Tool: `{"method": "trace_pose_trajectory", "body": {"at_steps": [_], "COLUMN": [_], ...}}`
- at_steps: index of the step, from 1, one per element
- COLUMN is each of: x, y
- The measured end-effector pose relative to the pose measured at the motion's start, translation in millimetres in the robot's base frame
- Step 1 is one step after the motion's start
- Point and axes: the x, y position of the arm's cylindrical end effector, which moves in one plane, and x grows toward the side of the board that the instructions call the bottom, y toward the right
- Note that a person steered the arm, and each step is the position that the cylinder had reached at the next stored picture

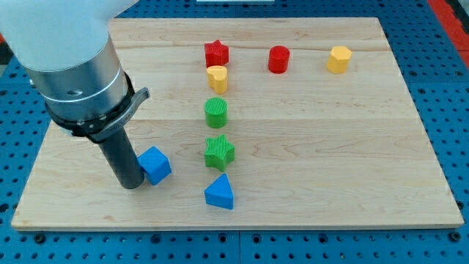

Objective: Push the yellow hexagon closer to red star

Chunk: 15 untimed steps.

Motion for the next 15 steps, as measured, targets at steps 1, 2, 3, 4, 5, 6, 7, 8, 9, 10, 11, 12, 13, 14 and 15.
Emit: {"method": "trace_pose_trajectory", "body": {"at_steps": [1, 2, 3, 4, 5, 6, 7, 8, 9, 10, 11, 12, 13, 14, 15], "x": [0, 0, -1, -30, -80, -125, -165, -207, -253, -296, -333, -348, -337, -301, -280], "y": [0, -6, -38, -80, -87, -87, -87, -87, -87, -42, 22, 113, 184, 241, 321]}}
